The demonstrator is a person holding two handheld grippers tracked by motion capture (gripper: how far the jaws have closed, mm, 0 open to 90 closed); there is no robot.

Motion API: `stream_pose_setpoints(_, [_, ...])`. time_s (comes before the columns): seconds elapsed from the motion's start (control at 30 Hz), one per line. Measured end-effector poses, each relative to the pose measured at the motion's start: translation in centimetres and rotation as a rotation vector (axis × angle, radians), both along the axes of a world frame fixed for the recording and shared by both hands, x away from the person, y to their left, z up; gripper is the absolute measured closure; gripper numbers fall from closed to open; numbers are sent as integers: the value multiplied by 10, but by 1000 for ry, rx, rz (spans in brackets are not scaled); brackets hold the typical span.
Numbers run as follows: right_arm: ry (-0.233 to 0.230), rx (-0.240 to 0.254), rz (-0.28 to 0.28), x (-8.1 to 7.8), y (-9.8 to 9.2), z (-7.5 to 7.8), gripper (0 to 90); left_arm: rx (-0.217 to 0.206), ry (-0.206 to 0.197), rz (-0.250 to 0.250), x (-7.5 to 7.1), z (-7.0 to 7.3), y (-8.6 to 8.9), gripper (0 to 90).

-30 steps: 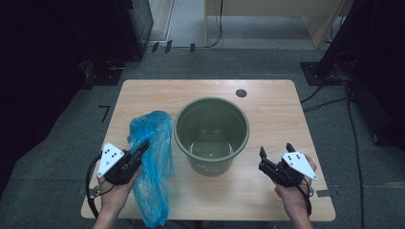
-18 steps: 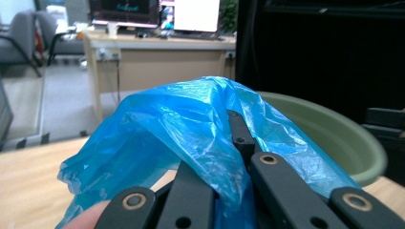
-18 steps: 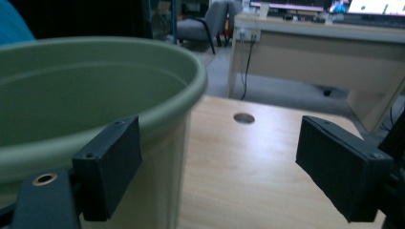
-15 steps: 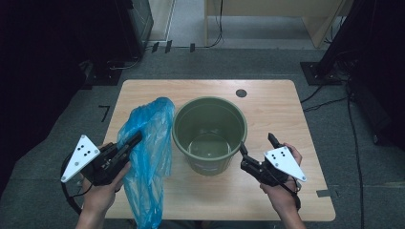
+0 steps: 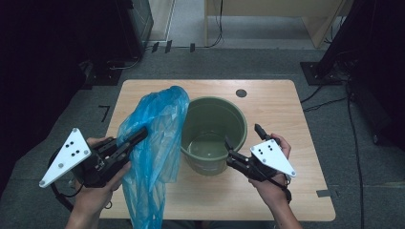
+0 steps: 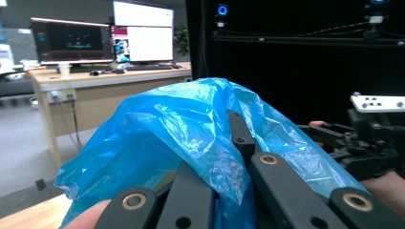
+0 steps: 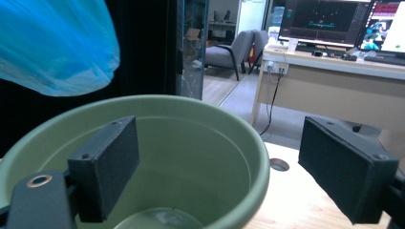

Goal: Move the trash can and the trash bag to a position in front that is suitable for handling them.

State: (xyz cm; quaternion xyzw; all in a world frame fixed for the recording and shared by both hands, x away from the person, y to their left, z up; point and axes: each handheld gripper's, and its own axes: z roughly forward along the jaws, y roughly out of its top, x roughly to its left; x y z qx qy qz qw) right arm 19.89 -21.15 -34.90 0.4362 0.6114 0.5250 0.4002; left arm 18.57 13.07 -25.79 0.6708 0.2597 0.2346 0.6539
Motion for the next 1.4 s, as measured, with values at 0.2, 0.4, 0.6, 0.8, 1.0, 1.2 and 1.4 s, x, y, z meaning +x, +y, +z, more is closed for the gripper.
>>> stream_pose_setpoints(0.2, [-12, 6, 47, 6, 7, 8, 67, -12, -1, -72, -1, 9, -10, 900])
stream_pose_setpoints(0.4, [-32, -5, 93, 9, 13, 16, 17, -31, 9, -136, -1, 17, -16, 900])
stream_pose_setpoints(0.6, [-48, -13, 138, 10, 21, 22, 0, -65, 18, -213, -1, 26, -23, 900])
stream_pose_setpoints(0.8, [-63, -6, 171, 14, 29, 27, 0, -76, 29, -280, 0, 33, -34, 900])
stream_pose_setpoints(1.0, [-101, 14, 199, 20, 31, 35, 0, -60, 34, -324, 0, 32, -44, 900])
stream_pose_setpoints(1.2, [-142, 19, 179, 23, 29, 43, 14, -56, 16, -383, -1, 30, -48, 900])
stream_pose_setpoints(1.4, [-205, 19, 201, 17, 30, 40, 380, -59, 27, -426, 1, 27, -51, 900])
